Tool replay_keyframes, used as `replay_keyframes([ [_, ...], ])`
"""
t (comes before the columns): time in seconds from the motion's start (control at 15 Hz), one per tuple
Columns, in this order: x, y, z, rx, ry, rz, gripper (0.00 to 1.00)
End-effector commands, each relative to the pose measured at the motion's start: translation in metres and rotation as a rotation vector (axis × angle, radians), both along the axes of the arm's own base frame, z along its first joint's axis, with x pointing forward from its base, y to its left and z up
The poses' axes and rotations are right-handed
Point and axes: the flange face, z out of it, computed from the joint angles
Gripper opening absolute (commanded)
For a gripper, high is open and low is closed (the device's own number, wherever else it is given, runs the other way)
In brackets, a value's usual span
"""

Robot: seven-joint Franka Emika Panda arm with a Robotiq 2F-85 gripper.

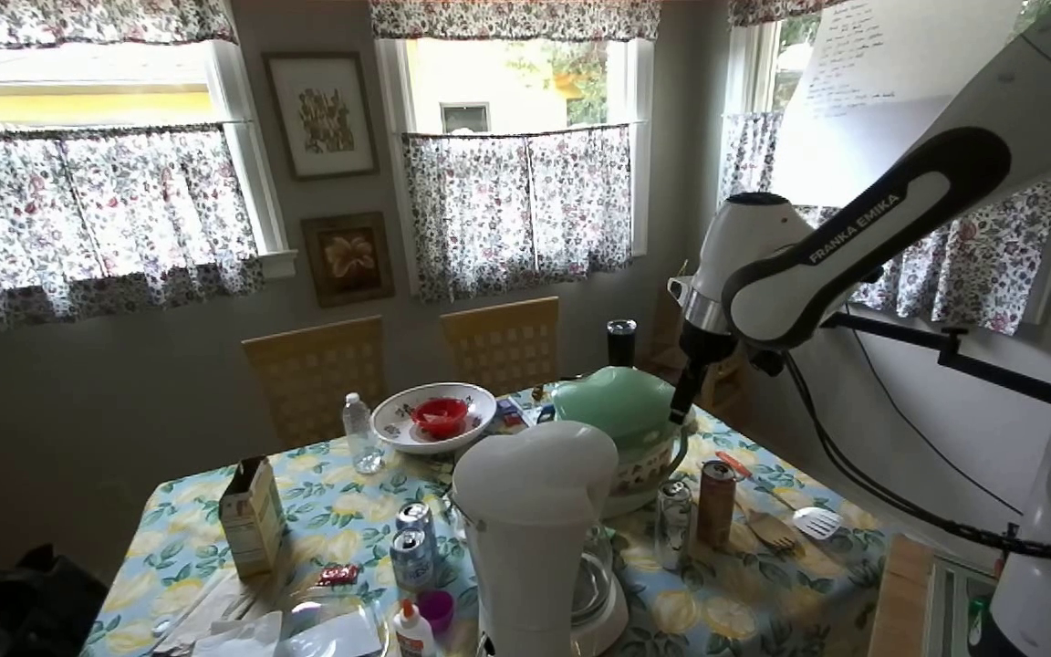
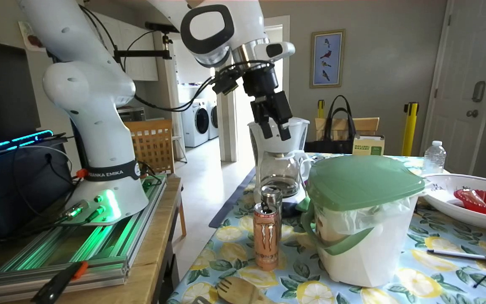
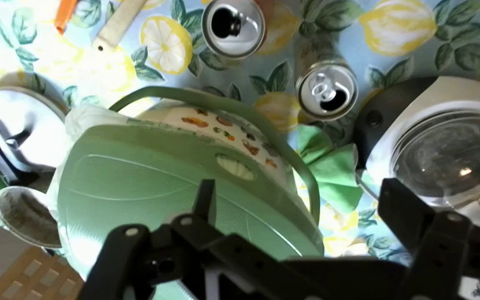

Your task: Open the white and green bin then place the two empty cans from the table inside the bin.

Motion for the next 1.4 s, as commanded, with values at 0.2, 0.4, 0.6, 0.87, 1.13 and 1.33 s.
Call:
replay_keyframes([
  [0.2, 0.003, -0.001, -0.003, -0.002, -0.016, 0.001, 1.00],
  [0.4, 0.007, -0.006, -0.022, -0.070, 0.017, 0.027, 1.00],
  [0.6, 0.008, -0.009, -0.041, -0.125, 0.057, 0.072, 1.00],
  [0.87, 0.014, -0.010, -0.059, -0.186, 0.057, 0.128, 1.00],
  [1.13, 0.020, -0.006, -0.061, -0.244, -0.032, 0.172, 1.00],
  [1.33, 0.025, -0.004, -0.058, -0.269, -0.092, 0.164, 1.00],
])
